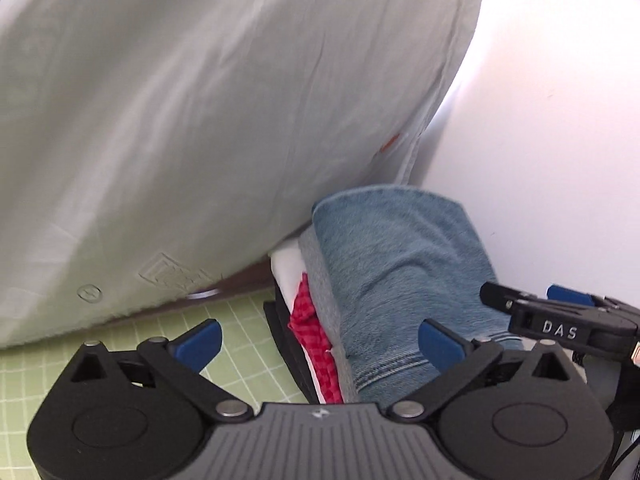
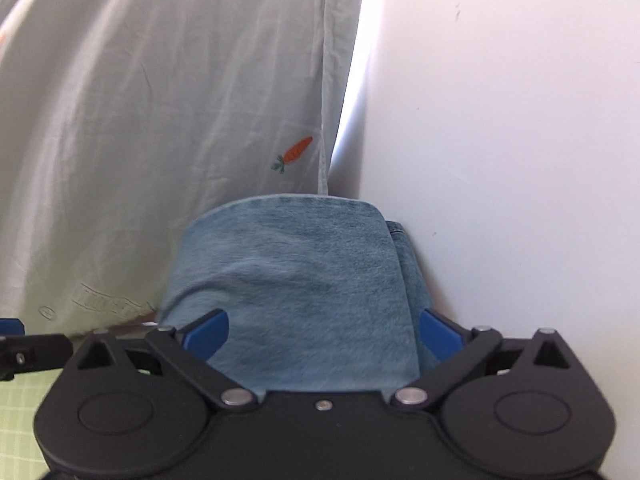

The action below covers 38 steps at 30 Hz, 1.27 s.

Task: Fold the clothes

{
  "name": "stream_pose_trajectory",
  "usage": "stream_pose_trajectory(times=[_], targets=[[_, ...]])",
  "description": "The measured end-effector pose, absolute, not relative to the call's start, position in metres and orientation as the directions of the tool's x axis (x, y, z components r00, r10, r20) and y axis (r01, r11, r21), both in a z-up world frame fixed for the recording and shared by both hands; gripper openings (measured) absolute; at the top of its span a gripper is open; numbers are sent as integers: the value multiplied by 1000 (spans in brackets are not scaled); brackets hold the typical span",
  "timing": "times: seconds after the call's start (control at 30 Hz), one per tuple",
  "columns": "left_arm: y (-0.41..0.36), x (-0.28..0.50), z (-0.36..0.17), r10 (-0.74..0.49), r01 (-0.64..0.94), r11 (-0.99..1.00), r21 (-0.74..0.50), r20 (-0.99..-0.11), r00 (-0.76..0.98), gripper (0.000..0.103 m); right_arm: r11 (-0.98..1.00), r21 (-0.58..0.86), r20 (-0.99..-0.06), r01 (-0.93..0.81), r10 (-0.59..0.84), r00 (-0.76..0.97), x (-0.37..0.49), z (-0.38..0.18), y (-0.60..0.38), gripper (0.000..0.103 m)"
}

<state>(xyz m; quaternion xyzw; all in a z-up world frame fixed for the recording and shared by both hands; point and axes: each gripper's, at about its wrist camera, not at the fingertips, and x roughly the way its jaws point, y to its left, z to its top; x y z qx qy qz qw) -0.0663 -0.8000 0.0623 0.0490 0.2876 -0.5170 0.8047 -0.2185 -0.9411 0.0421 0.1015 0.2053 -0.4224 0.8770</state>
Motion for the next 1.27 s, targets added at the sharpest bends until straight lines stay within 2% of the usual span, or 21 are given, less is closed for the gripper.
stream_pose_trajectory(times=[0.1, 0.27, 0.6, 0.97, 1.27], targets=[[-764, -77, 75, -839, 880, 429, -202, -451, 305, 103, 598, 85, -445, 797, -693, 567, -233, 47, -903, 103], [-703, -96, 86, -829, 865, 457, -208, -452, 330, 103, 586, 152, -497, 796, -651, 574, -256, 42, -837, 103], [-611, -148, 73, -812, 882, 447, -150, -481, 330, 103, 499, 94, -531, 861, -706, 468, -306, 27, -726, 103], [-567, -175, 59, -794, 877, 456, -154, -515, 323, 103, 467, 66, -554, 882, -718, 421, -340, 18, -672, 103], [-560, -181, 62, -801, 884, 445, -142, -506, 321, 103, 468, 62, -542, 881, -726, 424, -347, 21, -658, 103]])
